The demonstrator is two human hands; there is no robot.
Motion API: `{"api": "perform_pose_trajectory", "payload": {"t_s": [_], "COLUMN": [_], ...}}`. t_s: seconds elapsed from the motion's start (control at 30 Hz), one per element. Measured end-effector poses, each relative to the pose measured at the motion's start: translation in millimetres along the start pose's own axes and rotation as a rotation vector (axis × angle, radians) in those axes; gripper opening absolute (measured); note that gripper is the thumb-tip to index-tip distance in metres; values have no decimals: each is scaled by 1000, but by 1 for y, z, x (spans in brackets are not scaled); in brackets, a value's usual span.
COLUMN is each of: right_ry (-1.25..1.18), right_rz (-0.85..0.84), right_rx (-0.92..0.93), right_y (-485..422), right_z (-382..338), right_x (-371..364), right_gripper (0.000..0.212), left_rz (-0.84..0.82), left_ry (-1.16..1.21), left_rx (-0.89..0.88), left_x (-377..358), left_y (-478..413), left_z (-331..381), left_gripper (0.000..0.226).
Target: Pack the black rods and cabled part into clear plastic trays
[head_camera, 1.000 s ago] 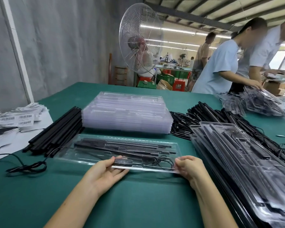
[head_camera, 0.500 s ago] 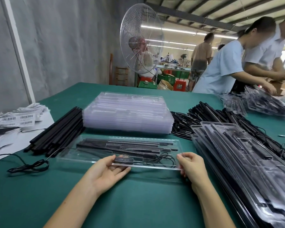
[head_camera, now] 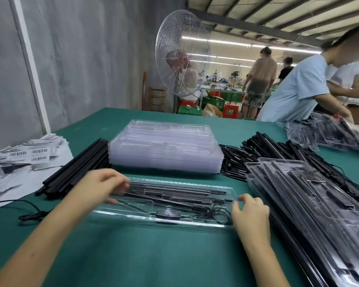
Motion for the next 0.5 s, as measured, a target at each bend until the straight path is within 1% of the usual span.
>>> {"api": "perform_pose_trajectory", "payload": {"t_s": [0.03, 0.07, 0.1, 0.13, 0.17, 0.23, 0.27, 0.3, 0.4, 0.5], "right_ry": [-15, -21, -19, -24, -49, -153, -205, -250, -356, -398], "right_rz": [-16, -40, -68, -94, -113, -134, -137, -134, -96, -77], "right_rx": [-35, -68, -93, -110, -120, -131, -137, -146, -184, -193], "right_y": [-1, -2, -2, -3, -3, -4, -5, -5, -5, -4], "right_z": [5, 11, 15, 19, 21, 22, 22, 23, 27, 28], "right_x": [-2, -4, -7, -10, -12, -15, -16, -15, -9, -6], "right_gripper": [32, 32, 32, 31, 30, 26, 24, 22, 19, 16], "left_rz": [155, 265, 298, 263, 204, 115, 90, 101, 147, 94], "left_ry": [-148, -318, -476, -579, -621, -702, -754, -785, -758, -876], "left_rx": [-21, -2, 46, 106, 159, 233, 247, 257, 298, 332], "left_x": [24, 43, 52, 54, 51, 40, 37, 37, 42, 35], "left_y": [-9, -18, -25, -33, -40, -48, -51, -55, -64, -69], "left_z": [-4, -12, -23, -38, -53, -74, -79, -80, -80, -78], "left_gripper": [18, 16, 24, 34, 38, 27, 26, 27, 30, 26]}}
Point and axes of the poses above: each hand's wrist, its own y-axis away from the middle knuckle, its own x-axis out of the back of the hand, z = x × y, the point moved 9 cm from there along -y, towards the middle knuckle, and after that the axes turned 1 degree about -z, right-handed, at the moved point
